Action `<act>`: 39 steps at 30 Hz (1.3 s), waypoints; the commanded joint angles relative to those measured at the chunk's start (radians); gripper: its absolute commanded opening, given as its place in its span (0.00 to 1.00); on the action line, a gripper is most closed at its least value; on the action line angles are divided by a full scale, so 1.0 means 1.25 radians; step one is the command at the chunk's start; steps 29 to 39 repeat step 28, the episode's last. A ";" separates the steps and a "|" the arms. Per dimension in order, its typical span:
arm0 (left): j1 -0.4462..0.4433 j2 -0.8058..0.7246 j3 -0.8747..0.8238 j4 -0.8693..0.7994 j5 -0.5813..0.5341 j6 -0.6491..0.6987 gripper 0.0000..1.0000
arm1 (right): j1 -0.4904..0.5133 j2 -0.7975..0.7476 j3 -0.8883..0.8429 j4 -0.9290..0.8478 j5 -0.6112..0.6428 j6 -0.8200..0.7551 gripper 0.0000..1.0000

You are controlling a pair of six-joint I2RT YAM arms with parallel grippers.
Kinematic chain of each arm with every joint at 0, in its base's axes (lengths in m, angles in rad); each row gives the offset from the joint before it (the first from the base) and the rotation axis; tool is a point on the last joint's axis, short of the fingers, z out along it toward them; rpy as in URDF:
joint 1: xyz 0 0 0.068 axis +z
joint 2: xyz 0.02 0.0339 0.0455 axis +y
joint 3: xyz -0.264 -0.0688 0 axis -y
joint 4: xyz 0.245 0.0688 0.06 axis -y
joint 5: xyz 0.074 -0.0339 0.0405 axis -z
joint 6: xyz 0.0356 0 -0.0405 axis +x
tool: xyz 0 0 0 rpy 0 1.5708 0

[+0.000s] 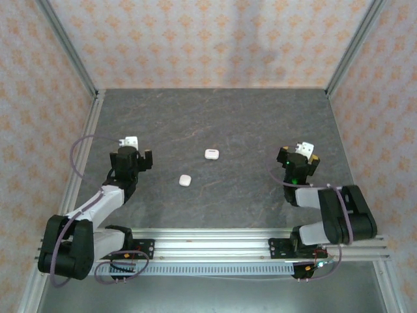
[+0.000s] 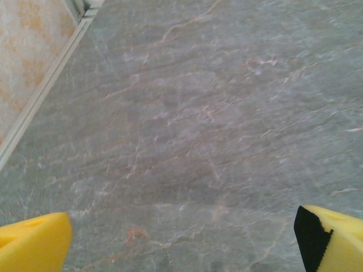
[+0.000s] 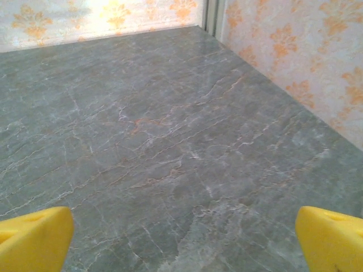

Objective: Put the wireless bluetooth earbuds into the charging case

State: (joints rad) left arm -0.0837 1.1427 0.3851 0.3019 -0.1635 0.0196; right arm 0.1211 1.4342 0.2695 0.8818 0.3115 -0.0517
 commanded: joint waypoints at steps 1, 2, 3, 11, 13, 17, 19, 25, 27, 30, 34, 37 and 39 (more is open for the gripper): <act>0.017 0.034 -0.053 0.274 0.029 -0.005 1.00 | -0.006 0.124 0.001 0.238 -0.011 -0.019 1.00; 0.018 0.050 -0.063 0.308 0.036 0.007 1.00 | -0.006 0.127 -0.002 0.257 -0.002 -0.016 0.99; 0.020 0.073 -0.067 0.337 0.042 0.017 1.00 | -0.007 0.092 0.011 0.176 0.001 -0.002 1.00; 0.040 0.280 0.035 0.343 0.081 -0.006 1.00 | -0.036 0.099 0.080 0.046 -0.020 0.024 1.00; 0.040 0.282 0.034 0.345 0.075 -0.008 1.00 | -0.036 0.092 0.084 0.028 -0.030 0.024 1.00; 0.039 0.284 0.034 0.349 0.079 -0.004 1.00 | -0.036 0.095 0.084 0.033 -0.030 0.021 1.00; 0.037 0.284 0.035 0.348 0.077 -0.003 1.00 | -0.036 0.096 0.083 0.036 -0.030 0.020 1.00; 0.034 0.285 0.036 0.348 0.074 -0.001 1.00 | -0.038 0.097 0.089 0.024 -0.057 0.018 1.00; 0.033 0.285 0.036 0.349 0.074 -0.002 1.00 | -0.038 0.094 0.086 0.027 -0.057 0.017 1.00; 0.033 0.284 0.037 0.348 0.074 -0.001 1.00 | -0.038 0.094 0.085 0.029 -0.056 0.017 1.00; 0.033 0.284 0.037 0.348 0.074 -0.001 1.00 | -0.038 0.094 0.085 0.029 -0.056 0.017 1.00; 0.033 0.284 0.037 0.348 0.074 -0.001 1.00 | -0.038 0.094 0.085 0.029 -0.056 0.017 1.00; 0.033 0.284 0.037 0.348 0.074 -0.001 1.00 | -0.038 0.094 0.085 0.029 -0.056 0.017 1.00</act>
